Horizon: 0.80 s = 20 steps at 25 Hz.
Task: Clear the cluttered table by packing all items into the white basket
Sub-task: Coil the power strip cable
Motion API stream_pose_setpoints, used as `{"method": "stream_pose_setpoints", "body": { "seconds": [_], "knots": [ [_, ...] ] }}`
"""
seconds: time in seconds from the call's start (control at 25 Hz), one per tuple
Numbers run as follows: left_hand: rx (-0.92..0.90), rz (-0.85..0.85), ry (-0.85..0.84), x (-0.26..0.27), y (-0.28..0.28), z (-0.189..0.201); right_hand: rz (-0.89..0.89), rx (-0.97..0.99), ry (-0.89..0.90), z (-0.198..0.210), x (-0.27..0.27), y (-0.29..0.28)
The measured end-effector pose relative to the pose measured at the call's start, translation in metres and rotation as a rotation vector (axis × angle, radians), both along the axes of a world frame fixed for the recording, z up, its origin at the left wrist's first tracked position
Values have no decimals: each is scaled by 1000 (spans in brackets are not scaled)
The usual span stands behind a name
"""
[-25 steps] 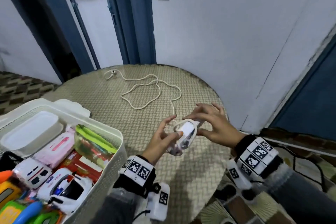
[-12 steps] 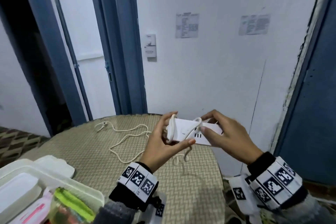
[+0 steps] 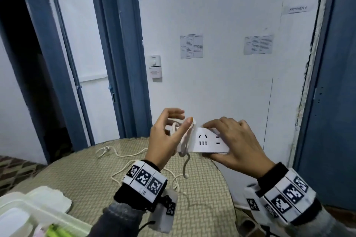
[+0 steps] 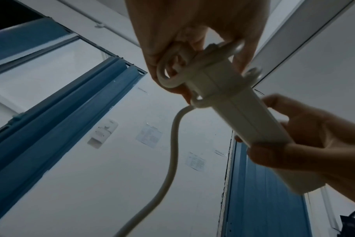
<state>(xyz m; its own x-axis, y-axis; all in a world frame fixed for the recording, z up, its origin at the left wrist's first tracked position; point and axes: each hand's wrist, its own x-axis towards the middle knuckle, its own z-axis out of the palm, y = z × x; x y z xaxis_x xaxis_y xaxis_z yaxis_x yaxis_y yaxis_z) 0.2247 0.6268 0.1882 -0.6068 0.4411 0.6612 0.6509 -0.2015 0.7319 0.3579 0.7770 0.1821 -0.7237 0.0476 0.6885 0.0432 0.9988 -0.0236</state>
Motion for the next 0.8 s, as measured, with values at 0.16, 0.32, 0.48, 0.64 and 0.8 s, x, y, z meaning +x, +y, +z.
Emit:
{"method": "stream_pose_setpoints", "body": {
  "seconds": [0.16, 0.32, 0.48, 0.64, 0.8],
  "knots": [
    [-241, -156, 125, -5, -8, 1, 16, 2, 33, 2, 0, 1],
    [-235, -167, 128, -10, -8, -1, 38, -30, 80, -2, -3, 1],
    [-218, -79, 166, -11, -2, -7, 58, -39, 100, -7, -5, 6],
    [-206, 23, 308, -12, 5, -10, 62, -49, 129, -9, -6, 8],
    [-257, -4, 349, -7, 1, -13, 76, -41, 108, -13, -7, 10]
  ]
}}
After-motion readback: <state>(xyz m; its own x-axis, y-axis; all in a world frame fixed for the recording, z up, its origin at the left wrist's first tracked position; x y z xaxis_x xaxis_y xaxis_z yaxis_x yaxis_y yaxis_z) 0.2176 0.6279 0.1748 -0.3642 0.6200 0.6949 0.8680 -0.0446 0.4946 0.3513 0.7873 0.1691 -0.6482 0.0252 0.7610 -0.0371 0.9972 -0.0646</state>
